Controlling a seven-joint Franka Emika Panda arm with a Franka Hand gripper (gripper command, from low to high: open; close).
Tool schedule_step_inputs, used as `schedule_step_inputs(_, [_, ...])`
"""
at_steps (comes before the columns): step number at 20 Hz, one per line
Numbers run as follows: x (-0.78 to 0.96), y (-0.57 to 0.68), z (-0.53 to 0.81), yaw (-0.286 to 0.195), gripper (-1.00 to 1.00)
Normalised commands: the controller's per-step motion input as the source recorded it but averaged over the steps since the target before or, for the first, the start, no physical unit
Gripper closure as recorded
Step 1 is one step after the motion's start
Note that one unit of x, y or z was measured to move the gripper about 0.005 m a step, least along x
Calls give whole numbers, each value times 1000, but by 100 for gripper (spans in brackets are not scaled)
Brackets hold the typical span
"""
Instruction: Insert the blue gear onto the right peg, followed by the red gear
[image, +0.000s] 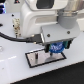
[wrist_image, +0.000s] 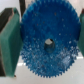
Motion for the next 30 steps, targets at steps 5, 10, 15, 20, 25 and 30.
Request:
schedule_step_inputs(5, [33,-66,-42,0,100])
schedule_step_inputs(10, [0,-65,105,0,100])
schedule_step_inputs(15, [0,-145,404,0,100])
schedule_step_inputs(20, [85,-122,-79,0,100])
schedule_step_inputs(25, [111,-78,-127,0,100])
schedule_step_inputs(30, [119,-88,-137,0,100])
